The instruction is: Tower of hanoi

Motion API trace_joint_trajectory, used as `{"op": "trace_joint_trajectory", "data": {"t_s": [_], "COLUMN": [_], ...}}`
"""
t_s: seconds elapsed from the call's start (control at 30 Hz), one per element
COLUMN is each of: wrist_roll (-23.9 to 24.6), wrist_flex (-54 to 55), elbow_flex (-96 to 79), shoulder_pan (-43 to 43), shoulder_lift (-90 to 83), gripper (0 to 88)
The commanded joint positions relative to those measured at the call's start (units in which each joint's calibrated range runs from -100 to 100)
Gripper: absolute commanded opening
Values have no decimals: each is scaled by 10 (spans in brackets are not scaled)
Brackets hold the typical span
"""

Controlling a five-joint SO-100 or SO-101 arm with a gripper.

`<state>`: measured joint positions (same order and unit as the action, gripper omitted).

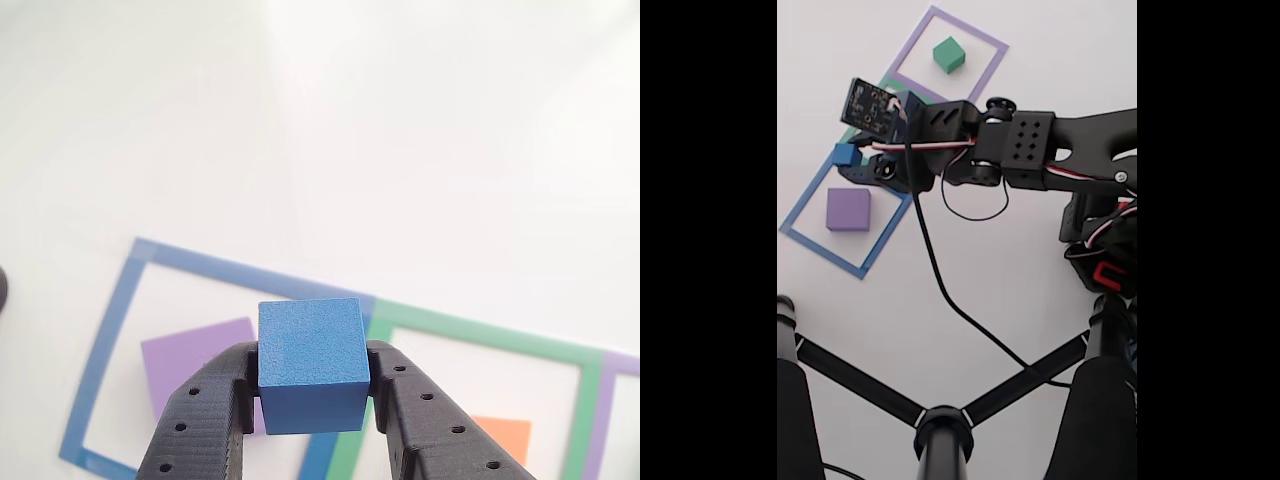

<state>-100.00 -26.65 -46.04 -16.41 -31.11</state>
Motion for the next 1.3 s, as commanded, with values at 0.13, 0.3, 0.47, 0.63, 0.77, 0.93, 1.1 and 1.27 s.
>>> {"op": "trace_joint_trajectory", "data": {"t_s": [0.13,0.3,0.47,0.63,0.77,0.93,1.1,1.27], "wrist_roll": [0,0,0,0,0,0,0,0], "wrist_flex": [-441,-590,-632,-628,-545,-393,-244,-63], "elbow_flex": [387,547,566,546,429,244,90,-78], "shoulder_pan": [57,106,169,218,262,318,344,357], "shoulder_lift": [-50,-60,-98,-106,-137,-168,-166,-166], "gripper": [11,16,26,26,32,41,37,35]}}
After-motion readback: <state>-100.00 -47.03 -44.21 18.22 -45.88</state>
